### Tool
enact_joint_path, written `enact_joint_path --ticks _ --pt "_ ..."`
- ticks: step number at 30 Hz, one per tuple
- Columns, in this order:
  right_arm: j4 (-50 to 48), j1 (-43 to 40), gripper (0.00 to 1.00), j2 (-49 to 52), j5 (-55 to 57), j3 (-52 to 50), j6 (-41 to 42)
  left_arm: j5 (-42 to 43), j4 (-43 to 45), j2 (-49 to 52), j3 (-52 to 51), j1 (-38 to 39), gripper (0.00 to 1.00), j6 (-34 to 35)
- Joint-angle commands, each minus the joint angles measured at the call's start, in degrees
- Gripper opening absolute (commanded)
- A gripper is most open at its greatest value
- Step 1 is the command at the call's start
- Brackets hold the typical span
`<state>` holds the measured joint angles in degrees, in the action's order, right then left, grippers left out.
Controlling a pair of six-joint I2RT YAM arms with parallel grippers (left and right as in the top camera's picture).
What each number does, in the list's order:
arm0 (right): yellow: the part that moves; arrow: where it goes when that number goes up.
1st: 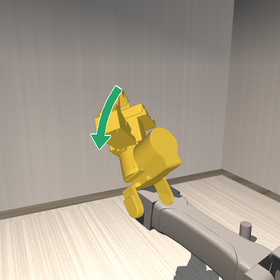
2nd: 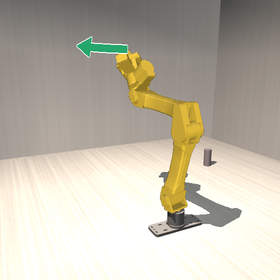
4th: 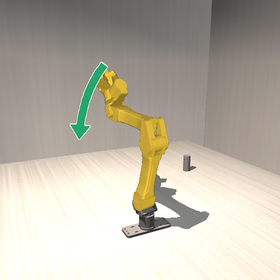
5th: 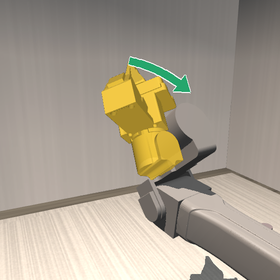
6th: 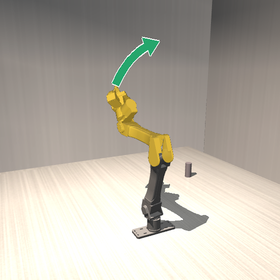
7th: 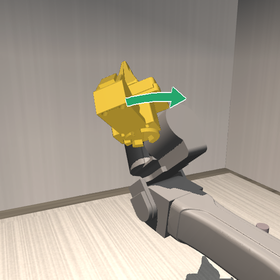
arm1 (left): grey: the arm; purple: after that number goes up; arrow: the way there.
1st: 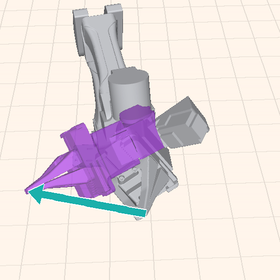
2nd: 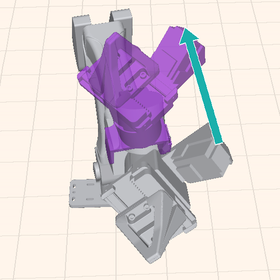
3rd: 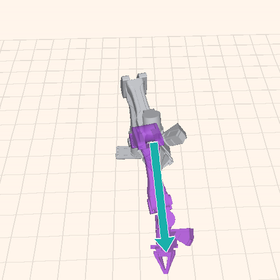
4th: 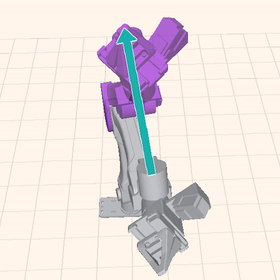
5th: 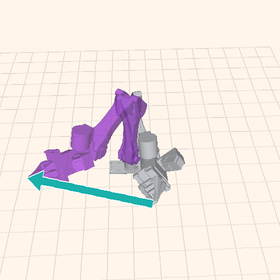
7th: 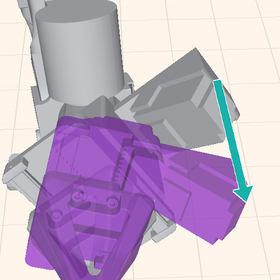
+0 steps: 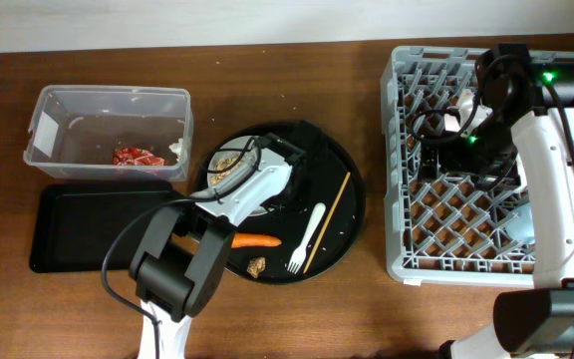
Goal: Sort waste into correct bins and load items into the dishwasher rack
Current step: 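Tip the white plate with the left gripper, dumping rice and shells onto the black tray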
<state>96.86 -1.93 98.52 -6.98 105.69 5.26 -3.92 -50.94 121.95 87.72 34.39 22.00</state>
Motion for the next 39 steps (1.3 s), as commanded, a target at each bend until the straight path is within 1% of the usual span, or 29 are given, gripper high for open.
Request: enact_joint_path --ticks 1,2,3,4,9,13,15,20,21,26,27,29,32,34,35,37,39 --pt "0.35 -0.02 0.99 -0.57 0.13 -0.42 -0.57 -0.42 0.76 0.94 -3.10 0.35 0.29 0.07" --pt "0.33 -0.02 0.99 -0.57 0.13 -0.42 -0.57 -0.42 0.70 0.94 -3.32 0.35 0.18 0.07" --pt "0.31 -0.02 0.99 -0.57 0.15 -0.42 -0.57 -0.42 0.55 0.94 -3.32 0.35 0.05 0.07" --pt "0.33 -0.02 0.99 -0.57 0.15 -0.42 -0.57 -0.44 -0.07 0.94 -3.32 0.33 0.00 0.07" --pt "0.35 -0.02 0.99 -0.57 0.15 -0.42 -0.57 -6.05 -4.96 -0.48 -3.13 0.33 0.00 0.09" --pt "0.46 -0.02 0.99 -0.57 0.15 -0.42 -0.57 -6.45 -6.82 -6.01 -3.13 0.33 0.00 2.25" --pt "0.46 -0.02 0.99 -0.57 0.15 -0.42 -0.57 -6.43 -7.98 -9.16 -3.13 0.35 0.00 2.29" --pt "0.28 -0.02 0.99 -0.57 0.15 -0.42 -0.57 -6.58 -12.85 -12.85 -3.08 0.33 0.00 2.91" --pt "0.28 -0.02 0.99 -0.57 0.15 -0.42 -0.57 -8.22 -14.38 -14.05 -2.97 0.33 0.00 4.37" --pt "0.31 -0.02 0.99 -0.57 0.15 -0.42 -0.57 -10.03 -18.32 -19.50 -2.82 0.33 0.00 4.35" --pt "0.31 -0.02 0.99 -0.57 0.15 -0.42 -0.57 -11.69 -19.54 -20.59 -2.82 0.17 0.00 4.61" --pt "0.26 -0.02 0.99 -0.57 0.17 -0.42 -0.59 -12.17 -21.79 -22.34 -2.82 -2.47 0.00 5.42" --pt "0.26 -0.02 0.99 -0.57 0.17 -0.42 -0.61 -11.30 -22.69 -25.49 -2.82 -8.90 0.00 5.33" --pt "0.28 -0.02 0.99 -0.57 0.17 -0.42 -0.83 -6.29 -22.64 -27.45 -2.82 -14.51 0.00 1.49" --pt "0.31 -0.02 0.99 -0.57 0.17 -0.42 -0.83 -5.31 -22.64 -27.80 -2.82 -16.55 0.00 0.81" --pt "0.48 -0.02 0.99 -0.57 0.17 -0.42 -0.96 -0.81 -21.99 -28.09 -2.82 -22.88 0.00 -3.43" --pt "0.46 -0.02 0.99 -0.57 0.17 -0.42 -1.03 3.54 -21.33 -28.09 -2.82 -27.26 0.00 -6.93"
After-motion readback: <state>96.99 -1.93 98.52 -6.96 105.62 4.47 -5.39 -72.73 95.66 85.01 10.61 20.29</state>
